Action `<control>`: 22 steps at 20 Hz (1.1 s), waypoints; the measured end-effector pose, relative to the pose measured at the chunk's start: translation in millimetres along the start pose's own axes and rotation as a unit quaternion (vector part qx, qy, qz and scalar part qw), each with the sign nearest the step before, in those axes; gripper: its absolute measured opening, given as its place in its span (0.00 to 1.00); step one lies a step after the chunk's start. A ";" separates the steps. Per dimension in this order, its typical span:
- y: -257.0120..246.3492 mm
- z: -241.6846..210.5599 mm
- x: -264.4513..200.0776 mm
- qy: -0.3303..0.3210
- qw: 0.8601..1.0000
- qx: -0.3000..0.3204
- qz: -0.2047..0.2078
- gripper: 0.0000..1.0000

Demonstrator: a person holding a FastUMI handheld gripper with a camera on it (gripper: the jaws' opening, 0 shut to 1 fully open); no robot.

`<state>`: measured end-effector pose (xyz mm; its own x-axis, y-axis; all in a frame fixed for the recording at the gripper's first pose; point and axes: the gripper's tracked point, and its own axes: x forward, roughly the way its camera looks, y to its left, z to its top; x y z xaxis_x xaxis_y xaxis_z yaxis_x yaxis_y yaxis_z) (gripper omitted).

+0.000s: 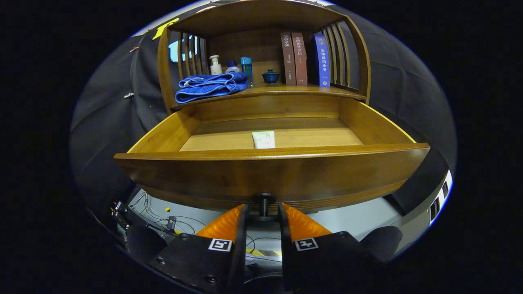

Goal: Pull open the drawer, take out the items inside it, and place them on the countertop above the cabinet.

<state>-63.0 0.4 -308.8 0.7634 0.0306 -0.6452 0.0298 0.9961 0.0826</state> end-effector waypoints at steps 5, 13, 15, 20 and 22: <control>10.5 15.9 -29.0 -0.009 1.000 -0.013 0.006 0.99; 30.3 145.2 -16.2 -0.045 0.998 -0.006 0.048 0.99; 23.1 163.3 13.1 -0.014 0.999 0.003 0.035 0.99; 15.3 152.3 78.1 0.106 0.994 0.004 0.019 0.99; 14.6 144.3 103.9 0.144 0.989 -0.011 0.013 1.00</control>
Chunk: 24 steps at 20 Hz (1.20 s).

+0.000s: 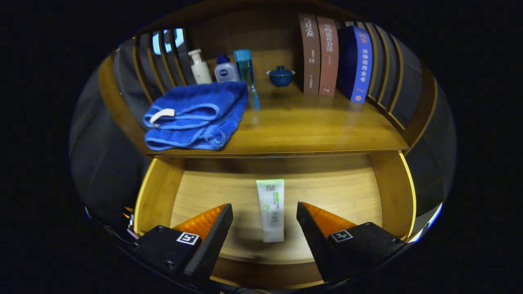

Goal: Pull open the drawer, take out the items inside it, and place them on the countertop above the cabinet.

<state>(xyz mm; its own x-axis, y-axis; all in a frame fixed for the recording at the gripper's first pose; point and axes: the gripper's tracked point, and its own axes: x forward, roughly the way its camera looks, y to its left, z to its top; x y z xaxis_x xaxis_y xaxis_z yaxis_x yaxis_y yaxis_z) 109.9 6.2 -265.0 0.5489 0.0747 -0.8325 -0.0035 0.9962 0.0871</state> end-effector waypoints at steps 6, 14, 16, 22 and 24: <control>-11.1 -26.8 50.3 0.120 0.992 -0.019 -0.014 0.99; -10.6 -42.5 69.6 0.181 0.983 -0.034 -0.001 0.94; -13.6 -47.0 74.7 0.190 0.980 -0.051 -0.010 0.86; -13.9 -49.4 72.8 0.190 0.979 -0.074 -0.013 0.54; -13.7 -47.3 73.6 0.186 0.979 -0.078 -0.012 0.45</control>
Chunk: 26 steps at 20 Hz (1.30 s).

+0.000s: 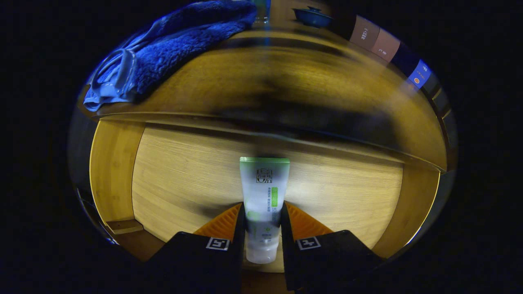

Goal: Pull open the drawer, take out the items inside it, and place them on the countertop above the cabinet.

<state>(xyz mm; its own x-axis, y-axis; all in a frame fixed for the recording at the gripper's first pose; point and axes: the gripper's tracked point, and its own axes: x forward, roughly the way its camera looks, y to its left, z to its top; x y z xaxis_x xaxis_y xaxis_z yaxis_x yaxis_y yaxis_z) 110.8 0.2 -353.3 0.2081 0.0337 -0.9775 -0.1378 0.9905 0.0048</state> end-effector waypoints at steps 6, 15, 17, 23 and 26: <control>1.8 3.1 -16.2 -0.028 1.000 -0.003 0.010 0.45; 8.3 8.7 -119.4 -0.149 0.988 0.006 0.050 0.45; 1.1 26.7 -138.6 -0.181 0.982 0.015 0.048 0.44; -30.1 114.9 -165.9 -0.222 0.974 0.031 0.024 0.45; -37.3 155.2 -155.2 -0.220 0.974 0.052 0.021 0.45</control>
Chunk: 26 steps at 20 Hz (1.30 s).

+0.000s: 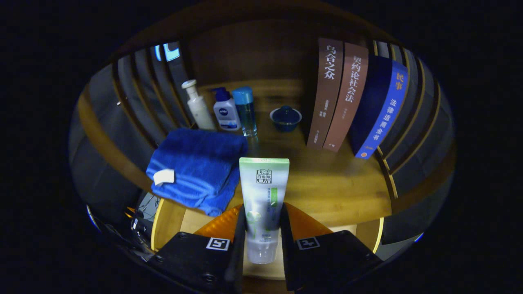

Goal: Pull open the drawer, take out the items inside it, and place them on the countertop above the cabinet.

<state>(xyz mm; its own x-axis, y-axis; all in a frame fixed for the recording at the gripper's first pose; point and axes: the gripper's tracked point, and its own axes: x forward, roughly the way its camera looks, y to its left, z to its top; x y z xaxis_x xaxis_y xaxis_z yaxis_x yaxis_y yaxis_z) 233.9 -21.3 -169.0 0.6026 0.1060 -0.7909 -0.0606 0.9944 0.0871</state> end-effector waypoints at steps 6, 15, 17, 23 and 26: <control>-12.2 16.9 59.3 0.041 0.998 0.008 -0.039 0.45; -19.5 7.8 78.9 0.071 0.996 0.011 -0.054 0.53; -20.0 13.1 75.6 0.057 0.997 0.010 -0.056 0.61; -18.2 20.8 56.2 0.034 0.997 0.008 -0.062 0.87; -15.1 18.6 39.1 0.018 0.998 0.018 -0.057 1.00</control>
<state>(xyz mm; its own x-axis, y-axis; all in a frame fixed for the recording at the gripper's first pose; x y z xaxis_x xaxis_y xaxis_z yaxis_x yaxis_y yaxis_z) 273.2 -32.2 -190.0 0.5742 -0.0080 -0.8186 0.0362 0.9992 0.0156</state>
